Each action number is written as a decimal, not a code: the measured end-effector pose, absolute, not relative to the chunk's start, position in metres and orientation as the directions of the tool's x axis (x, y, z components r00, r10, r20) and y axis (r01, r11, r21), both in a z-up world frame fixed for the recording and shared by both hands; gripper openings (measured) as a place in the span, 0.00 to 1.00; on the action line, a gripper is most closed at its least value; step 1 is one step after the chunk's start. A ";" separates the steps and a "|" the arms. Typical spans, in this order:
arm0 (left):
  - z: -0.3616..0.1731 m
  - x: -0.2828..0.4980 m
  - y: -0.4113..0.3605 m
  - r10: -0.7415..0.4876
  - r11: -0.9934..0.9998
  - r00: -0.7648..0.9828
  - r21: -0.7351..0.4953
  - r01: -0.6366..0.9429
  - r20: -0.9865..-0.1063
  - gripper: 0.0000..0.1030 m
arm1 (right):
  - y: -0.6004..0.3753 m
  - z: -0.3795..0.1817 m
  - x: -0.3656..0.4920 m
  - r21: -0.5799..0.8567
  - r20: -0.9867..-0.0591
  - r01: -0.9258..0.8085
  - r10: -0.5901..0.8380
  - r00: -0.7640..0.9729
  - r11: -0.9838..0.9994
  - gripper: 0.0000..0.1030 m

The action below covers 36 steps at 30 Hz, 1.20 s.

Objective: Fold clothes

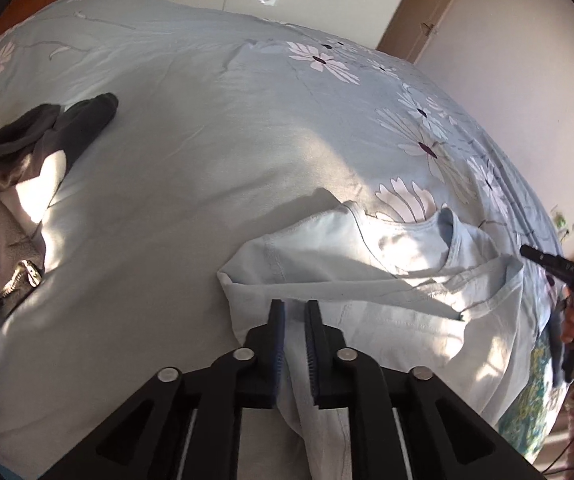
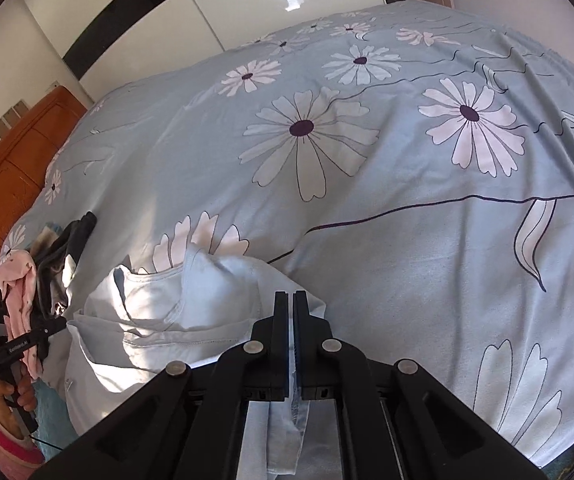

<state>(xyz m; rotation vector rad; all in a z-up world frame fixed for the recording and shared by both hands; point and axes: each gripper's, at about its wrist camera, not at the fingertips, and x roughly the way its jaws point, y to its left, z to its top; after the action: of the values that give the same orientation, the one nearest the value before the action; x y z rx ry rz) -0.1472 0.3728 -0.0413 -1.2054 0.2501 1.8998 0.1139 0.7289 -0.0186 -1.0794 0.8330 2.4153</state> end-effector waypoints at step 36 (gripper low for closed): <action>-0.062 -0.154 0.362 0.619 -0.647 -0.173 -0.372 -0.666 -0.766 0.07 | 0.676 -0.032 0.087 0.176 -0.807 -0.390 0.094 -0.582 -0.904 0.18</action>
<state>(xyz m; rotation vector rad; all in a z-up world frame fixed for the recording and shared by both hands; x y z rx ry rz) -0.1540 0.3619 -0.0623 -1.2215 0.0599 1.9190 0.0871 0.6759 -0.0317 -1.2591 0.4907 2.5248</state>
